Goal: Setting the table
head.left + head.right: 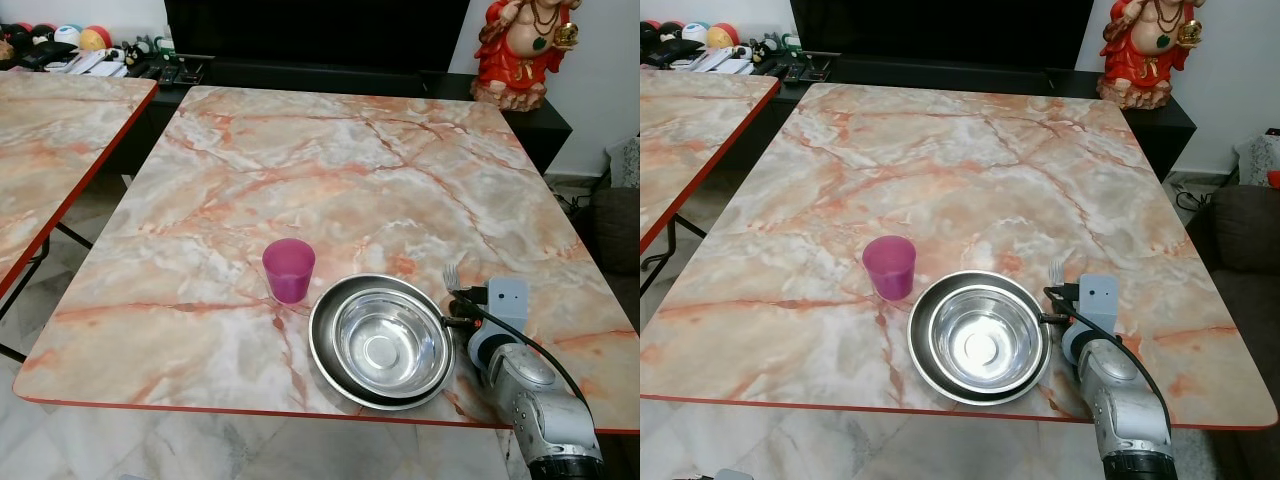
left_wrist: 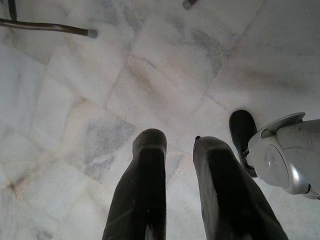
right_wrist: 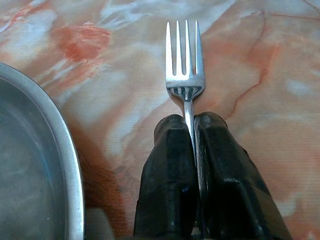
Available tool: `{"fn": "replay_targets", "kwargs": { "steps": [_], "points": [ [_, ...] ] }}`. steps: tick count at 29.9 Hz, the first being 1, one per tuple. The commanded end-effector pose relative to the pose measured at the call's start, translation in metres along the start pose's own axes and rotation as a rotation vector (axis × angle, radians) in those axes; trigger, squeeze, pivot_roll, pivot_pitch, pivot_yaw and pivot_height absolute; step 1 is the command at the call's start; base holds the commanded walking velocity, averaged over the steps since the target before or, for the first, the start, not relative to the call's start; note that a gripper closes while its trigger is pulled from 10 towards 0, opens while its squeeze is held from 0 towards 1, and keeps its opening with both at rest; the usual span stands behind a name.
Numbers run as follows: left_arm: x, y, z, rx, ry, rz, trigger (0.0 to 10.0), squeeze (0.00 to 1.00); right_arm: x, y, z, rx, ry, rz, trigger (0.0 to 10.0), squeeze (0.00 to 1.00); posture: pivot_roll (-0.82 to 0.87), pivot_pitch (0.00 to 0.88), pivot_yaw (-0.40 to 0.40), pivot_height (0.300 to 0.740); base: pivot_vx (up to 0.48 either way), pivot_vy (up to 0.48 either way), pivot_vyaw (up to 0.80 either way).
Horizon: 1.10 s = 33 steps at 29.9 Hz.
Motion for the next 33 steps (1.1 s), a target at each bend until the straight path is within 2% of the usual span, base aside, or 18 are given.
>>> {"fn": "replay_targets", "kwargs": {
  "steps": [1,2,3,4,7,8,27,33],
  "points": [
    [-0.0115,0.0030,-0.0033,-0.015,-0.038,0.012,10.0,0.00,-0.0118,0.0014,-0.0018,-0.005,-0.044,0.003,10.0,0.27,0.07,0.173,-0.034,0.740,0.000,0.000,0.00],
    [-0.0112,0.0031,-0.0032,-0.015,-0.038,0.013,10.0,0.00,-0.0118,0.0013,-0.0017,-0.004,-0.044,0.003,10.0,0.75,0.07,0.173,-0.035,0.740,0.000,0.000,0.00],
    [-0.0110,0.0031,-0.0031,-0.015,-0.037,0.013,10.0,0.00,-0.0117,0.0013,-0.0017,-0.004,-0.044,0.004,10.0,0.75,0.07,0.173,-0.035,0.740,0.000,0.000,0.00],
    [-0.0108,0.0031,-0.0031,-0.015,-0.037,0.012,10.0,0.00,-0.0117,0.0014,-0.0016,-0.005,-0.044,0.002,10.0,0.70,0.07,0.172,-0.035,0.740,0.000,0.000,0.00],
    [-0.0107,0.0032,-0.0030,-0.015,-0.037,0.012,10.0,0.00,-0.0118,0.0016,-0.0016,-0.008,-0.044,-0.001,10.0,0.68,0.07,0.172,-0.034,0.740,0.000,0.000,0.00],
    [-0.0107,0.0036,-0.0030,-0.016,-0.037,0.013,10.0,0.00,-0.0117,0.0019,-0.0016,-0.010,-0.044,-0.002,10.0,0.00,0.07,0.172,-0.034,0.740,0.000,0.000,0.00],
    [-0.0095,0.0028,-0.0023,-0.015,-0.037,0.017,10.0,0.00,-0.0053,-0.0018,-0.0016,-0.001,-0.026,0.012,10.0,0.00,0.07,0.168,-0.035,0.740,0.000,0.000,0.00],
    [-0.0091,0.0030,-0.0021,-0.015,-0.037,0.016,10.0,0.00,-0.0067,-0.0025,-0.0023,-0.003,-0.041,0.068,10.0,0.00,0.07,0.168,-0.035,0.740,0.000,0.000,0.00]
  ]
}}
Point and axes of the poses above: a point about 5 cm out from each wrist's last joint towards the gripper, its own z axis pointing out of the wrist towards the gripper, its own x axis along the axis of the wrist's last joint, y = z × x, the point moved 4 cm from there along z, pointing out of the wrist towards the gripper, and after that the axes turned 14 degrees about z, right-handed, at the moved point
